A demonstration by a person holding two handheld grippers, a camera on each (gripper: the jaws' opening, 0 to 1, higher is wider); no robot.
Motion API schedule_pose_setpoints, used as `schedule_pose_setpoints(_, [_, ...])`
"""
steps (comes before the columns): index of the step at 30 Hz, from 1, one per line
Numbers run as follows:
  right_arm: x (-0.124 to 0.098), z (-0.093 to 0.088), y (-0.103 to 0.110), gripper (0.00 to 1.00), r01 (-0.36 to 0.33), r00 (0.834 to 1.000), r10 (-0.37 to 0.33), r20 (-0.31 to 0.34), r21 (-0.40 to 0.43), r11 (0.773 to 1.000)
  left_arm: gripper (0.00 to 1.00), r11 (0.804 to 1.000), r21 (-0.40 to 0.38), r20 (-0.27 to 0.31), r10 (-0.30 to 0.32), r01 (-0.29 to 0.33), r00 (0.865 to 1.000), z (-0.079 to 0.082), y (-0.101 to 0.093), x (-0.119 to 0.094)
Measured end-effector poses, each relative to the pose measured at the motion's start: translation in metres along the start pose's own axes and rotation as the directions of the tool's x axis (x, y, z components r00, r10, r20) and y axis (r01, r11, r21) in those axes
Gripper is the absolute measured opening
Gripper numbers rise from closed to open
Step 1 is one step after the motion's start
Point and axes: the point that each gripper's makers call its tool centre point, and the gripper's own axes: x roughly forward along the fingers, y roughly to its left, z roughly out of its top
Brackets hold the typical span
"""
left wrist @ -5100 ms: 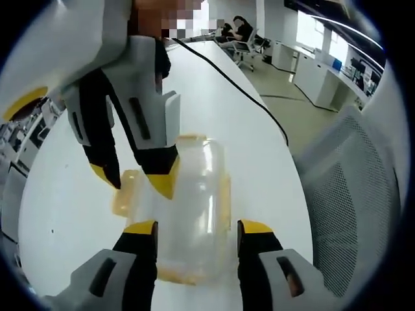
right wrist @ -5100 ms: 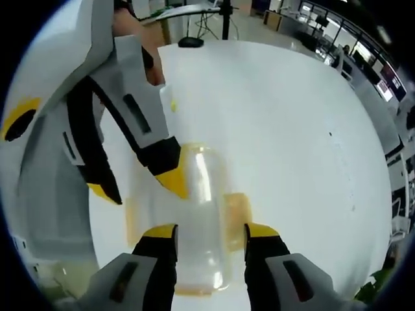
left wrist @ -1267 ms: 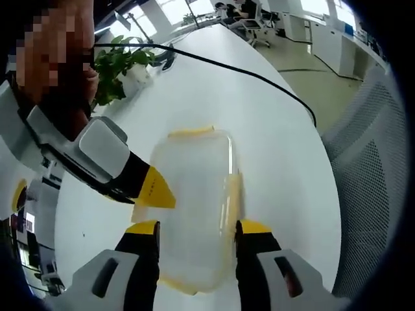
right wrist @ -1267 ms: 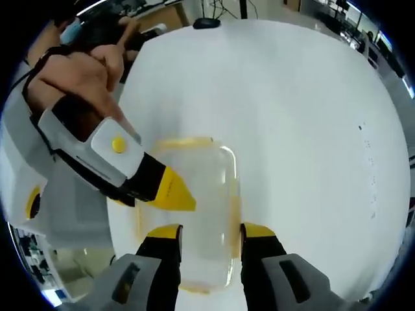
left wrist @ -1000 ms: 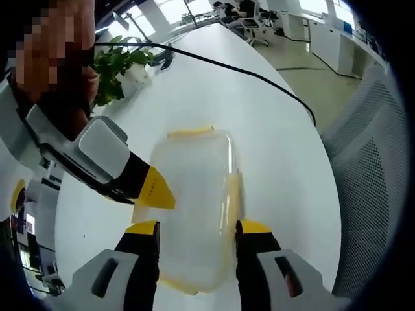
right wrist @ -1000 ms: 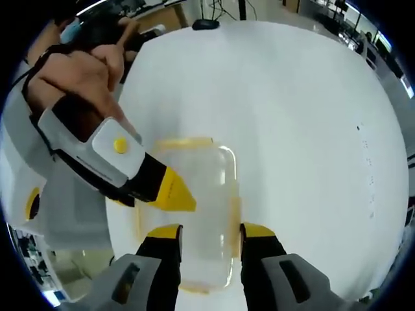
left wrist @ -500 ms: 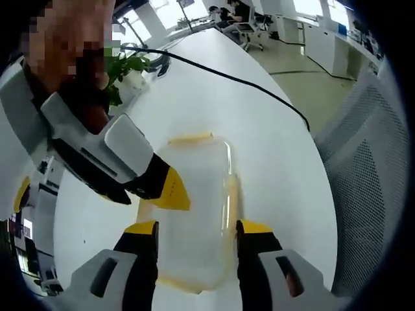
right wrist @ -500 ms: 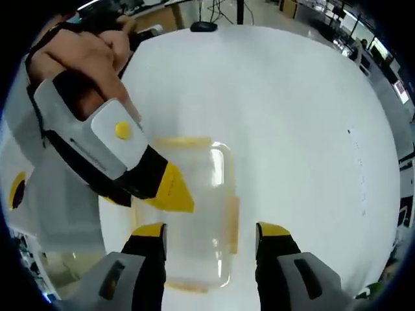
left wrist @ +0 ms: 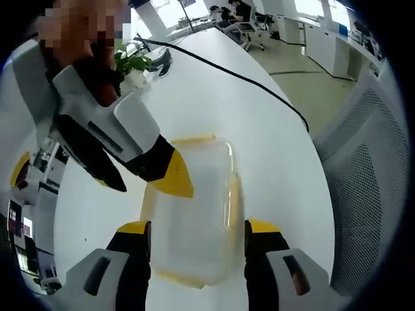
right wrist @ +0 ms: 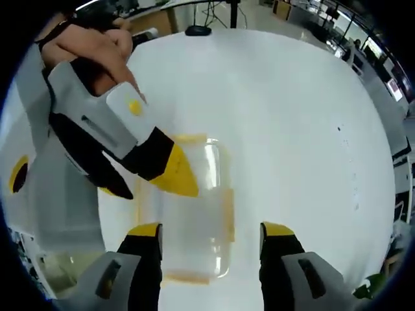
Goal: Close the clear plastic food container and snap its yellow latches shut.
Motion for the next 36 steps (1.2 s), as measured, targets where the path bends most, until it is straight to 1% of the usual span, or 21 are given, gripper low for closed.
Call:
schedule_pose_setpoints(2, [-0.001,-0.001,0.002,0.61,-0.008,1.0,0.008,0.005,0.005,1.0,0.6,1.0,0.003,0.002,0.004,-0.004,1.0,0.0,0.001,-0.001])
schedule_pose_setpoints(5, [-0.002,-0.004,0.002,0.62,-0.001,1.0,0.001,0.004,0.009,1.0,0.61,1.0,0.005,0.002,-0.002,0.002,1.0,0.001,0.0,-0.002])
schedule_pose_setpoints(11, [-0.004,-0.008,0.004,0.63,0.008,1.0,-0.008,0.007,0.015,1.0,0.64,1.0,0.013,-0.015,-0.005,0.005,1.0,-0.001,0.002,-0.004])
schedule_pose_setpoints(14, [-0.005,-0.01,0.005,0.66,0.016,1.0,-0.016,0.009,0.015,1.0,0.67,1.0,0.016,-0.016,-0.007,0.007,1.0,0.0,0.003,-0.005])
schedule_pose_setpoints(18, [-0.007,-0.01,0.01,0.67,0.011,1.0,-0.012,0.022,0.017,1.0,0.67,0.999,0.029,-0.029,-0.013,0.013,0.999,0.0,0.003,-0.007])
schedule_pose_setpoints(23, [-0.009,-0.015,0.012,0.68,0.017,0.999,-0.017,0.029,0.018,1.0,0.69,0.999,0.035,-0.031,-0.016,0.017,0.999,0.001,0.004,-0.008])
schedule_pose_setpoints(27, [-0.01,-0.018,0.015,0.69,0.02,0.999,-0.021,0.03,0.023,1.0,0.72,0.999,0.047,-0.052,-0.02,0.023,0.998,-0.003,0.004,-0.009])
schedule_pose_setpoints(36, [-0.012,-0.02,0.019,0.72,0.036,0.998,-0.037,0.049,0.02,0.999,0.75,0.998,0.062,-0.06,-0.023,0.027,0.998,-0.007,0.007,-0.01])
